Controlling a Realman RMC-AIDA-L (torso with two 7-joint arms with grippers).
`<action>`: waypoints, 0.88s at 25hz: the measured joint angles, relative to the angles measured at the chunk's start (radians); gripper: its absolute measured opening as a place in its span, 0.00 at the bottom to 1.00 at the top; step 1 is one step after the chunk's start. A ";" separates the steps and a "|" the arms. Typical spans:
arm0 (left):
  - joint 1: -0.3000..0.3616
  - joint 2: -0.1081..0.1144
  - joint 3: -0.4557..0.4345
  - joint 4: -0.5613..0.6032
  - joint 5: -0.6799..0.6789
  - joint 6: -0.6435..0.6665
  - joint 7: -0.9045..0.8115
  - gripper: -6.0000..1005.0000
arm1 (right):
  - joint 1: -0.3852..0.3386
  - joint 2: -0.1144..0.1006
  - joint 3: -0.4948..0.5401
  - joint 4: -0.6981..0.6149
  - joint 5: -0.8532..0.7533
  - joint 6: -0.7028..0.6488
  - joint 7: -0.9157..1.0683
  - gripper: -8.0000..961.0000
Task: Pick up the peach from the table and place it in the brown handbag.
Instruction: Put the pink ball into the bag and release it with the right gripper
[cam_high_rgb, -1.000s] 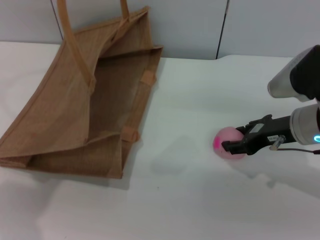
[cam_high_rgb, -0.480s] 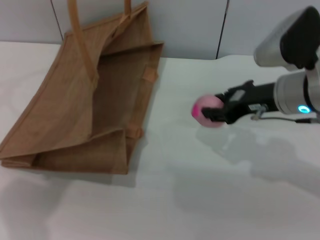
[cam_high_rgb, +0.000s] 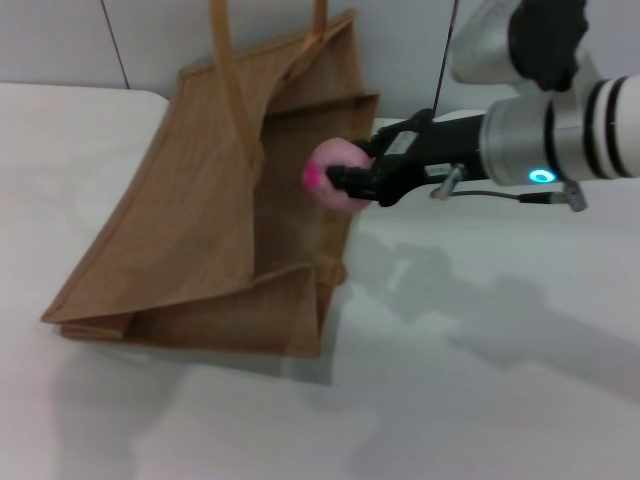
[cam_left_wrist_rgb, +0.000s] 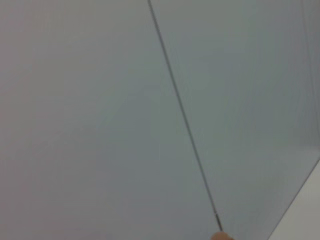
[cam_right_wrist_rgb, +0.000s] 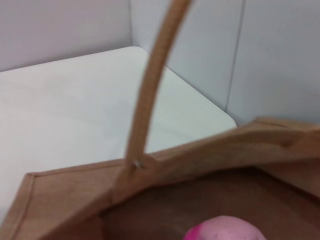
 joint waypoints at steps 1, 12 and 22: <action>-0.002 0.000 0.012 0.000 0.000 0.005 -0.005 0.11 | 0.010 0.000 -0.018 0.013 0.010 -0.012 -0.005 0.43; -0.022 0.000 0.073 0.002 -0.001 0.034 -0.032 0.11 | 0.080 0.000 -0.146 0.071 0.090 -0.157 -0.049 0.37; -0.034 0.000 0.096 0.002 -0.015 0.037 -0.041 0.11 | 0.163 0.001 -0.157 0.293 0.306 -0.213 -0.213 0.37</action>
